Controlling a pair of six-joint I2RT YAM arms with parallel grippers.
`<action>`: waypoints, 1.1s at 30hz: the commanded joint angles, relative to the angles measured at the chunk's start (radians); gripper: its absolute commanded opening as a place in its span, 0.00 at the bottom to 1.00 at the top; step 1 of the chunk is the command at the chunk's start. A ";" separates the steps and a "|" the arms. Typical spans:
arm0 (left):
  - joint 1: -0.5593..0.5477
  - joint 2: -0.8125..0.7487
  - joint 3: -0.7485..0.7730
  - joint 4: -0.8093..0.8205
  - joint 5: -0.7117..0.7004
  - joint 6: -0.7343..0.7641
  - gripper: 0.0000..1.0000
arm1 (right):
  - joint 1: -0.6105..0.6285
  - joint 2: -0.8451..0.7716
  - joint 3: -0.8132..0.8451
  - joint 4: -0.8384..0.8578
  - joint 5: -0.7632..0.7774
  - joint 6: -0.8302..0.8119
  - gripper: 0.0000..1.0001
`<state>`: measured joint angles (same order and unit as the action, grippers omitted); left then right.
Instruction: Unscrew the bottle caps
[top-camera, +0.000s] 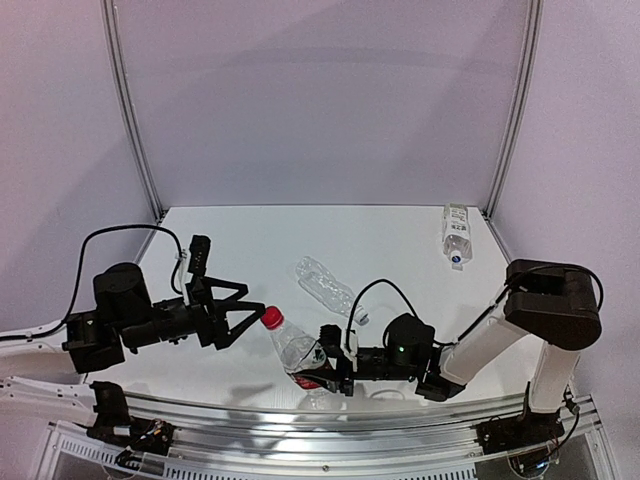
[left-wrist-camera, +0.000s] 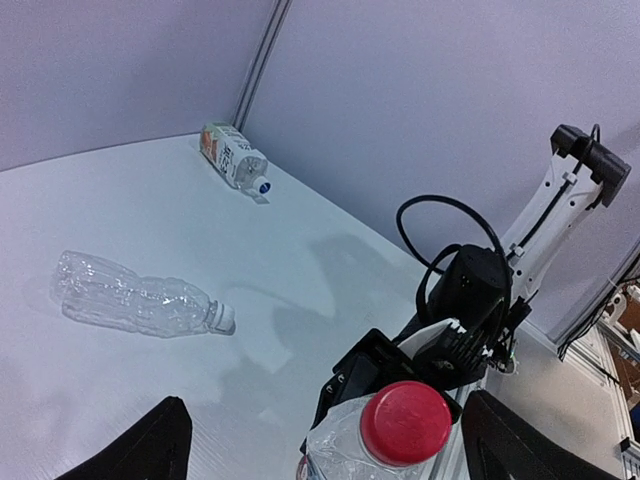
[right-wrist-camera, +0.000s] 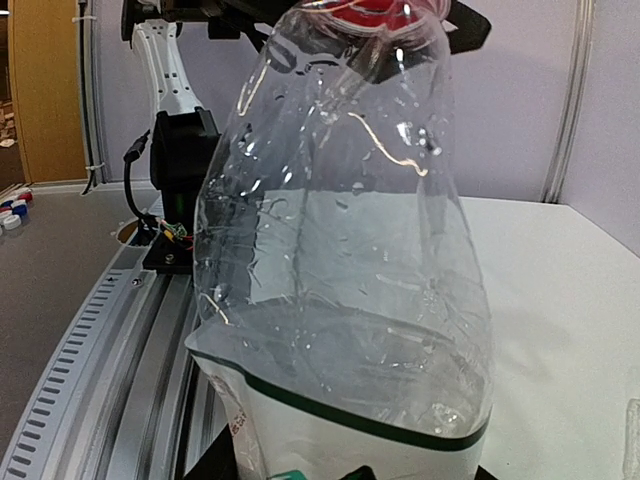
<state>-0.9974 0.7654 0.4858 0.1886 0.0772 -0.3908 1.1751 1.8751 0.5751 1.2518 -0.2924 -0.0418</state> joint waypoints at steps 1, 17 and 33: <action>-0.005 0.077 0.038 0.072 0.069 0.025 0.91 | -0.009 -0.014 -0.009 0.024 -0.051 0.020 0.45; -0.054 0.183 0.067 0.140 0.064 0.030 0.73 | -0.010 -0.013 0.000 0.002 -0.048 0.019 0.45; -0.065 0.218 0.082 0.133 0.076 0.013 0.51 | -0.011 -0.007 0.011 -0.011 -0.030 0.019 0.45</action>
<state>-1.0538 0.9684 0.5354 0.3126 0.1356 -0.3725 1.1717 1.8748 0.5732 1.2449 -0.3294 -0.0307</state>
